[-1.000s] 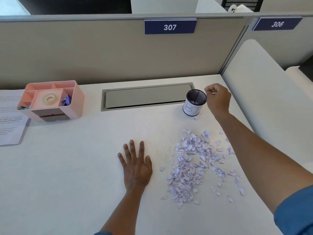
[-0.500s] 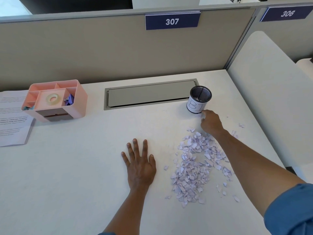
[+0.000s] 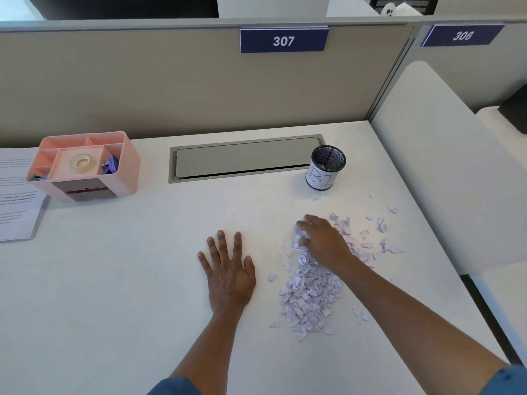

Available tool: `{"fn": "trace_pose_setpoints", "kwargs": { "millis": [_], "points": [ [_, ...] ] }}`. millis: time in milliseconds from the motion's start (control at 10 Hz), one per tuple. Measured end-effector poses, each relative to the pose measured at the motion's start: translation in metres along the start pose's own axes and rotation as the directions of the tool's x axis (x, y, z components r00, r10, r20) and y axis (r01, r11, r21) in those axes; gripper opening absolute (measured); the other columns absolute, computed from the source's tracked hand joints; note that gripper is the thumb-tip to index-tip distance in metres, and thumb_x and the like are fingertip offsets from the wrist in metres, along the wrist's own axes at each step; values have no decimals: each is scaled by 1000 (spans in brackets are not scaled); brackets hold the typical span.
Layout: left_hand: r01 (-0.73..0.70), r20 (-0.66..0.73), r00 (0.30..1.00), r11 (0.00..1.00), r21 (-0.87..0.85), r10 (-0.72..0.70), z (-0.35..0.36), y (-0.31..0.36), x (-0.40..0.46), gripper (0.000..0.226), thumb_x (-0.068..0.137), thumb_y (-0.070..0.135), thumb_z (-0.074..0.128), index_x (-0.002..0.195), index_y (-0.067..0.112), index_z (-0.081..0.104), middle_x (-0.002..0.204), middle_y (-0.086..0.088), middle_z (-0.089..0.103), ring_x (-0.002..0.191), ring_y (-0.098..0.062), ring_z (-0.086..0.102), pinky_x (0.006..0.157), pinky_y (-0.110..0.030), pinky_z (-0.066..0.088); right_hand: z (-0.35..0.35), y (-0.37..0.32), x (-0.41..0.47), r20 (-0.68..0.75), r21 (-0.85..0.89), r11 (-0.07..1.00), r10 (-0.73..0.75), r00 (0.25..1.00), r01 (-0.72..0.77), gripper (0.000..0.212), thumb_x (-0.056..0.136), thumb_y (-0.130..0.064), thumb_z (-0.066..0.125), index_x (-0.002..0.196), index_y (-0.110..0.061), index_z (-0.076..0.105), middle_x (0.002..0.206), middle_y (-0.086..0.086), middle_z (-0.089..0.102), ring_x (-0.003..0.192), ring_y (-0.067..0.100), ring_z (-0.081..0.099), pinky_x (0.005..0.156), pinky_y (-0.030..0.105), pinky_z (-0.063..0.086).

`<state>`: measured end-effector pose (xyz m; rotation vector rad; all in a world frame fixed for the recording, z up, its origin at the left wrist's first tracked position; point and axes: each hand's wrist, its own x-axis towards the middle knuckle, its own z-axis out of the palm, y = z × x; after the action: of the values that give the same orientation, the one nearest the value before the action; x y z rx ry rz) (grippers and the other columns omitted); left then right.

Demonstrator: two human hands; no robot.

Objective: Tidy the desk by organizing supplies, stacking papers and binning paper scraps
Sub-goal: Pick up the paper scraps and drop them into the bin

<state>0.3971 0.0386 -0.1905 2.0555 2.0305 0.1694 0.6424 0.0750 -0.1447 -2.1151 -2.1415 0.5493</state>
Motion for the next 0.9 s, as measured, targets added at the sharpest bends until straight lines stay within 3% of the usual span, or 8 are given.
{"fn": "trace_pose_setpoints", "kwargs": {
  "millis": [100,200,300,500,600,700,800,900],
  "points": [
    [-1,-3,1000,1000,-10,1,-2,0,0,65,99,45,20,161,28,11,169,-10,0,155,-34,-3,123,-59,-1,3,-7,-16,6,-82,996,-17,1000,17,51,88,3,53,135,-18,55,144,4,48,127,24,49,93,37,51],
    [1,-2,1000,1000,-10,-1,-2,0,0,65,99,45,20,161,29,11,169,-10,0,155,-34,-3,123,-59,-2,3,-8,-22,-23,-117,993,-33,999,30,42,86,3,53,123,-16,62,124,4,57,111,24,56,84,35,52],
    [2,3,1000,1000,-11,-2,-1,1,0,65,99,46,19,161,29,9,169,-9,-1,155,-34,-4,123,-58,-2,-2,-5,-25,-55,-75,997,-32,998,28,18,86,-6,60,102,-10,67,100,6,61,94,23,58,74,35,49],
    [6,10,1000,1000,-14,-6,0,0,1,64,102,44,25,161,30,6,169,-9,-4,155,-33,-7,123,-58,-3,-25,-5,-10,-272,341,936,188,944,-88,13,86,-1,63,84,-11,71,83,0,68,75,13,60,65,23,42],
    [6,8,1000,1000,-15,-6,0,0,0,64,102,44,26,161,30,5,169,-8,-5,155,-33,-7,123,-58,-3,-42,-6,2,-320,457,886,245,915,-77,15,85,0,64,81,-12,73,76,-7,68,67,9,60,65,22,44],
    [0,0,1000,1000,-20,0,0,0,-1,64,101,44,23,161,29,8,169,-9,-2,155,-34,-5,124,-58,-3,-68,-5,22,-380,556,829,320,868,-62,15,85,-3,65,81,-14,74,68,-9,66,54,1,57,58,17,47],
    [0,-4,1000,1000,-28,0,-1,1,-1,65,100,44,23,161,28,10,169,-9,-1,155,-34,-4,124,-58,-2,-86,-3,36,-425,546,835,343,838,-65,13,84,-6,68,83,-16,75,71,-5,69,58,3,56,58,9,43],
    [-1,-10,1000,1000,-26,1,-1,2,-1,64,100,43,25,161,28,12,169,-10,-1,155,-34,-3,123,-59,-1,-111,4,61,-457,558,826,381,804,-75,14,82,-7,67,86,-17,75,75,-1,71,66,11,60,64,14,44]
  ]
}}
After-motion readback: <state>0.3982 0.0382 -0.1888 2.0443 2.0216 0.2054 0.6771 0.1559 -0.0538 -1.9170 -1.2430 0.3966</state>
